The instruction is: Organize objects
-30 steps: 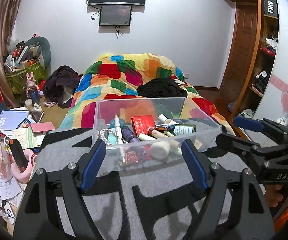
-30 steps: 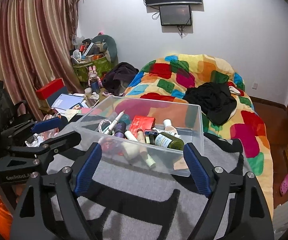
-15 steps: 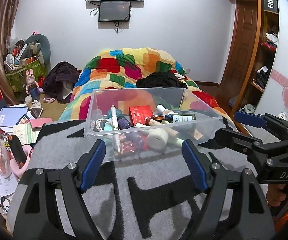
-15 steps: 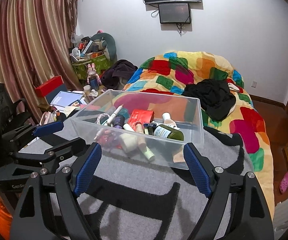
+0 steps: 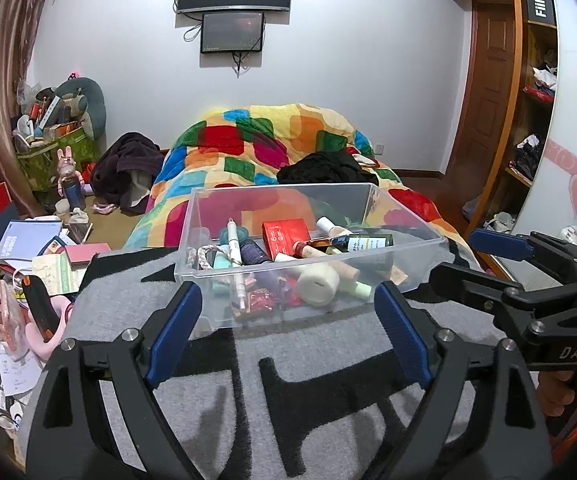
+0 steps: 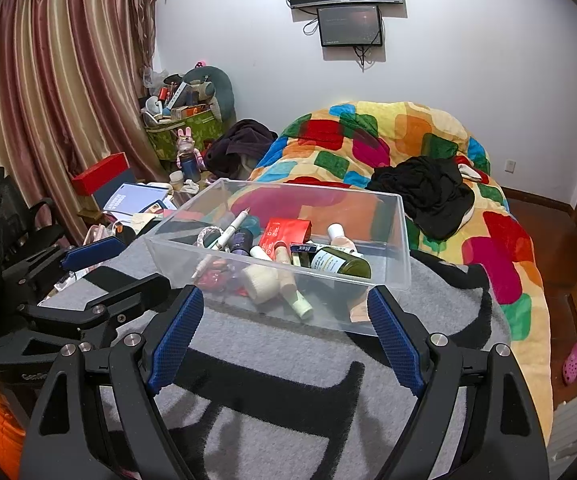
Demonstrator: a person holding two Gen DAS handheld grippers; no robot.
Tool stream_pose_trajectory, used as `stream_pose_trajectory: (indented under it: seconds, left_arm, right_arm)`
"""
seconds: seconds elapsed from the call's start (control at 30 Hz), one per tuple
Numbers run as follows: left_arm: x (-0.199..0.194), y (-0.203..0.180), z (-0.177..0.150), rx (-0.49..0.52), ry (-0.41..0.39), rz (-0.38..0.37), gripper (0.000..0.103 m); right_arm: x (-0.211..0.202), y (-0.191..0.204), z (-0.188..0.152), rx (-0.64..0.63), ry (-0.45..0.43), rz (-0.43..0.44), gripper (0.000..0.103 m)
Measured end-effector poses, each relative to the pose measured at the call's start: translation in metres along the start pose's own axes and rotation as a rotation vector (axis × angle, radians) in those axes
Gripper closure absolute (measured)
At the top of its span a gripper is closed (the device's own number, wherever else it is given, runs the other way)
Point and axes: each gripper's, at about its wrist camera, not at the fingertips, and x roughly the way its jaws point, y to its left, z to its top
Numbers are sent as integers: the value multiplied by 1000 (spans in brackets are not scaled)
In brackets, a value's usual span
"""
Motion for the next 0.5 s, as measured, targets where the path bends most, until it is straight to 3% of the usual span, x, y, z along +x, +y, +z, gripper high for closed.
stream_pose_trajectory:
  seconds: [0.5]
  left_arm:
    - [2, 0, -2, -4, 18, -4, 8]
  right_arm:
    - [-5, -1, -1, 5, -8, 1, 21]
